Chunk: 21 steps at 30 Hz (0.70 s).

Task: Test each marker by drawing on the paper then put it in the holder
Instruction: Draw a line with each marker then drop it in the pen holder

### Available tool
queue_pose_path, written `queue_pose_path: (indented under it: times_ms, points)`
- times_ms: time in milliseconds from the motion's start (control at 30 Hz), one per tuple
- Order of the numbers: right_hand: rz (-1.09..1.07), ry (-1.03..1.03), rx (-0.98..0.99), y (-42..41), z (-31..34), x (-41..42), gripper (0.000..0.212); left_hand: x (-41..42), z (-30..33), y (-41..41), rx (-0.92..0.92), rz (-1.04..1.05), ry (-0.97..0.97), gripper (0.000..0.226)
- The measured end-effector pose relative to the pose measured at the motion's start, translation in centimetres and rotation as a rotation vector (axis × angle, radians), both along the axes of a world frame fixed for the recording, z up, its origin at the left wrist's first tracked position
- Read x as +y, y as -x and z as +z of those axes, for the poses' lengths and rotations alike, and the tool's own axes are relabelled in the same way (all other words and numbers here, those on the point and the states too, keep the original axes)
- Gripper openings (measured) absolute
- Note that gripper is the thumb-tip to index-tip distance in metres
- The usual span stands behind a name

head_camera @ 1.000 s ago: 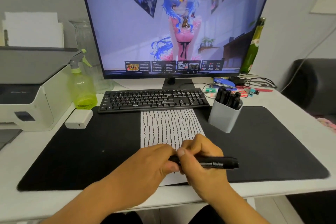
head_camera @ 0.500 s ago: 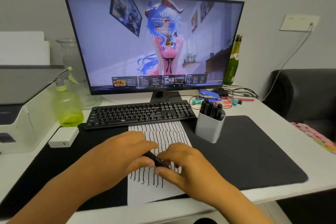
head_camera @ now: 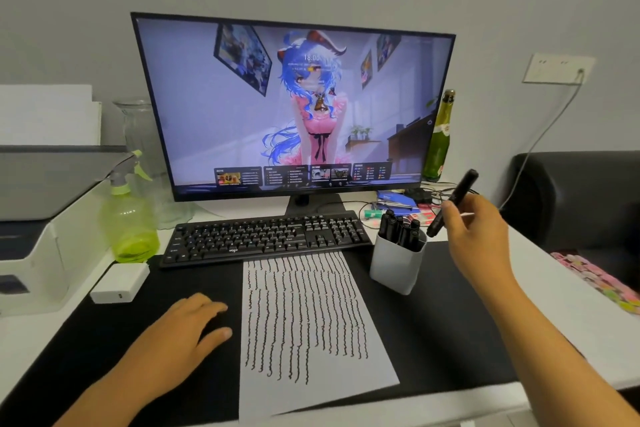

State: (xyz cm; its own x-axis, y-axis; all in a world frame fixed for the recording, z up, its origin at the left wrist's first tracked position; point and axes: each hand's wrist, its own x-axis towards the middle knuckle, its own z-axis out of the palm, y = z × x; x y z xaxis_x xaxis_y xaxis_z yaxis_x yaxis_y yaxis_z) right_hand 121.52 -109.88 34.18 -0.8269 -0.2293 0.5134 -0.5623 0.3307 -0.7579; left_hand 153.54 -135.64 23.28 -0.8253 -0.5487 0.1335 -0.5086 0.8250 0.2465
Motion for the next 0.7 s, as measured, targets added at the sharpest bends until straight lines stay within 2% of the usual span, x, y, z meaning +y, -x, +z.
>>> queue_pose_path:
  times_ms: [333,467,533,700]
  points:
    - [0.093,-0.237,-0.056,1.7,-3.0,-1.6,0.021,0.3,-1.5,-0.2,0.055,0.037,-0.002,0.05]
    - [0.066,-0.249,0.009,1.8,-4.1,-1.5,0.042,0.4,-1.6,-0.1,0.077,0.049,-0.002,0.049]
    - [0.073,-0.248,0.02,1.8,-4.3,-1.4,0.045,0.4,-1.7,-0.1,0.076,0.053,-0.003,0.049]
    - [0.159,-0.262,0.047,2.7,-4.6,-0.5,0.028,0.5,-1.6,-0.1,0.083,0.058,-0.005,0.049]
